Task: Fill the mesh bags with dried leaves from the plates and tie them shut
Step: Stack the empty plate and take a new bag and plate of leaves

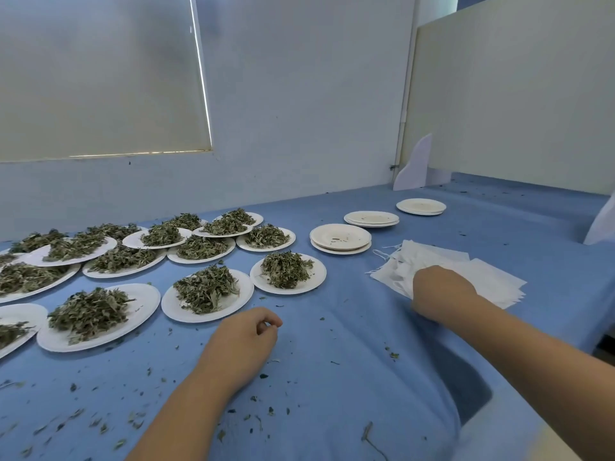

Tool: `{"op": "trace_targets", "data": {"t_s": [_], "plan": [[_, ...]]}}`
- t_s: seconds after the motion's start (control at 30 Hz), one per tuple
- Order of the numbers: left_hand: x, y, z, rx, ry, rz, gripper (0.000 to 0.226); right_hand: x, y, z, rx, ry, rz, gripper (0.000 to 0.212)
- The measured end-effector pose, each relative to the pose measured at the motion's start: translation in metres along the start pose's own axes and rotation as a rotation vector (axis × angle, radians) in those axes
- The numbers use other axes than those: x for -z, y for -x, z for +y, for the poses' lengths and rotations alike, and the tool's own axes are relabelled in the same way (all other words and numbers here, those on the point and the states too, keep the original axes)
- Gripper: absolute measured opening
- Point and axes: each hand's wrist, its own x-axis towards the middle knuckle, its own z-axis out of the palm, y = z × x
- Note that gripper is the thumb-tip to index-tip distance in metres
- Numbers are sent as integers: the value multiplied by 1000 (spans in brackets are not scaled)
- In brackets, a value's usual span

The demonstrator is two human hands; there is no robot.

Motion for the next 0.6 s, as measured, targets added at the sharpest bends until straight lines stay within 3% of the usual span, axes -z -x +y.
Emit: {"op": "trace_targets", "data": {"t_s": [0.1, 0.27, 0.5, 0.6], "plan": [[1, 2, 1, -3, -8, -5, 23, 0, 4, -1, -6, 44, 31, 19], [1, 4, 0, -26, -17, -8, 21, 4, 11, -5, -38, 76, 94, 10], [-1, 1, -1, -23, -9, -15, 20, 18, 30, -13, 125, -367, 375, 22], [0, 1, -2, -39, -16, 10, 20, 31, 49, -27, 194, -564, 409, 17]]}}
